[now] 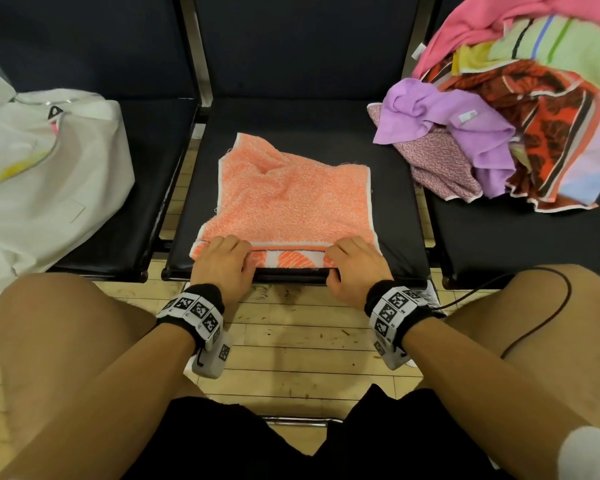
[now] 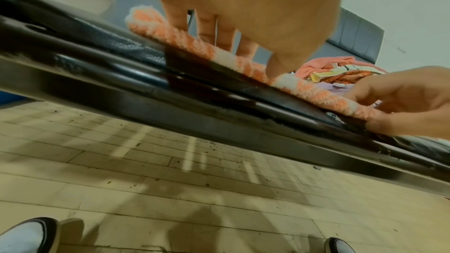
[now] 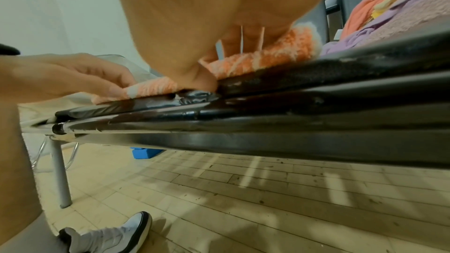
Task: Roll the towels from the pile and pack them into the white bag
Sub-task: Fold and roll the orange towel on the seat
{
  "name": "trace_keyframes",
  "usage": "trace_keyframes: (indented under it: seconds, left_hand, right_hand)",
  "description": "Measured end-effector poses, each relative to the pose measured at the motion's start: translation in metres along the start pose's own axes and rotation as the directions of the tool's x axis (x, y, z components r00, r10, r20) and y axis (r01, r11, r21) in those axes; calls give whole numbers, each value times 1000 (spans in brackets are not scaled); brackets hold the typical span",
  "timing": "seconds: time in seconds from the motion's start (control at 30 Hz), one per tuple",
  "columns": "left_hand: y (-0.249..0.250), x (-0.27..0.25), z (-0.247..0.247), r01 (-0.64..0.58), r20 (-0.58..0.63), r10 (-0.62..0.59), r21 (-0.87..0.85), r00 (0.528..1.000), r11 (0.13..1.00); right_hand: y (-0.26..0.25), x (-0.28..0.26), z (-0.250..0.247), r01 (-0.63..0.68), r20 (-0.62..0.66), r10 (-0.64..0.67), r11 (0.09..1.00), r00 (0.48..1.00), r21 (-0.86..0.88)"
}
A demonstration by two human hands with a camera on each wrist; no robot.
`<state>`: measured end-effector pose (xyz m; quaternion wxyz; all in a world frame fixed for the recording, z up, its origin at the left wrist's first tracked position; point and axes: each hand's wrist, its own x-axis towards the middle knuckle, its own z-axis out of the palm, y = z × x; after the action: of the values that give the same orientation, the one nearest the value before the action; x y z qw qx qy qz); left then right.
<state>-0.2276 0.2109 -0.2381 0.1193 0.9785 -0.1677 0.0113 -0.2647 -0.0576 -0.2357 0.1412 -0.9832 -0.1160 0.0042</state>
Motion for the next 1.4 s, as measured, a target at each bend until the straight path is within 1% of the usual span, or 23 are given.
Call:
trace_keyframes:
  seconds: [0.07,0.13,0.23,0.3,0.37,0.43,0.5,0.53,0.57,0.6,0.67,0.73,0.8,0.9,0.97,1.03,1.13,1.23,1.3,1.33,1.4]
  left_hand:
    - [0,-2,1,-11,25,11,1,1000,1000]
    - [-1,-4,2,-16,42,16,4,999,1000]
    - [-2,-2,0,15,17,-15,-4,1000,1000]
    - [-1,0,-2,36,13,-37,23,999,999]
    - [1,1,-4,46,1,-46,55,999,997]
    - [3,2,-5,60,10,-61,55,998,997]
    - [3,1,-3,64,24,-65,43,998,997]
    - [3,2,-2,65,19,-66,45,998,997]
    - [2,2,0,66,0,-66,52,998,996]
    - [2,2,0,63,-32,-62,61,998,996]
    - [2,3,1,32,-92,-26,71,995,997]
    - [3,4,2,-36,-91,42,72,995,997]
    - [5,3,2,-73,-47,75,37,996,997]
    - [4,1,0,-37,-8,37,-25,999,999]
    - [3,0,0,-39,42,40,-32,998,999]
    - [1,1,1,-41,49,42,-13,998,999]
    - [-2,4,0,3,11,-3,-17,1000,1000]
    - [-1,5,-2,14,10,-14,4,1000,1000]
    - [1,6,-3,32,40,-32,3,999,999]
    - [2,6,-4,38,52,-38,-2,998,999]
    - [2,5,-3,42,51,-41,-17,998,999]
  right_hand:
    - [3,1,0,-31,48,32,999,998,-6]
    - [6,3,0,-64,78,62,998,995,23]
    - [10,5,0,-66,94,62,997,994,41]
    - [12,7,-3,-59,99,56,998,994,30]
    - [14,7,-5,-53,99,47,997,994,54]
    - [14,6,-5,-85,92,76,992,993,92]
    - [13,4,-4,-116,32,113,985,993,129]
    - [13,4,-3,-100,-30,106,985,994,141]
    - [13,4,-1,-59,-102,72,991,992,121]
    - [15,4,1,-15,-166,26,998,986,65]
    - [17,6,5,34,-213,-45,998,976,-58]
    - [15,7,8,63,-179,-75,996,981,-69]
    - [12,5,8,64,-141,-70,997,988,-47]
    - [5,1,3,-19,-67,19,1000,998,-8]
    - [5,1,3,-49,-60,47,998,997,-29]
    - [7,2,5,-54,-91,49,997,995,-56]
    - [7,6,4,-76,-128,63,992,990,-99]
    - [7,7,-1,-78,-65,73,994,995,-70]
    - [8,7,-3,-70,-20,69,996,997,-45]
    - [8,6,-3,-67,-13,67,997,998,-32]
    - [9,4,-2,-70,-53,70,997,996,13]
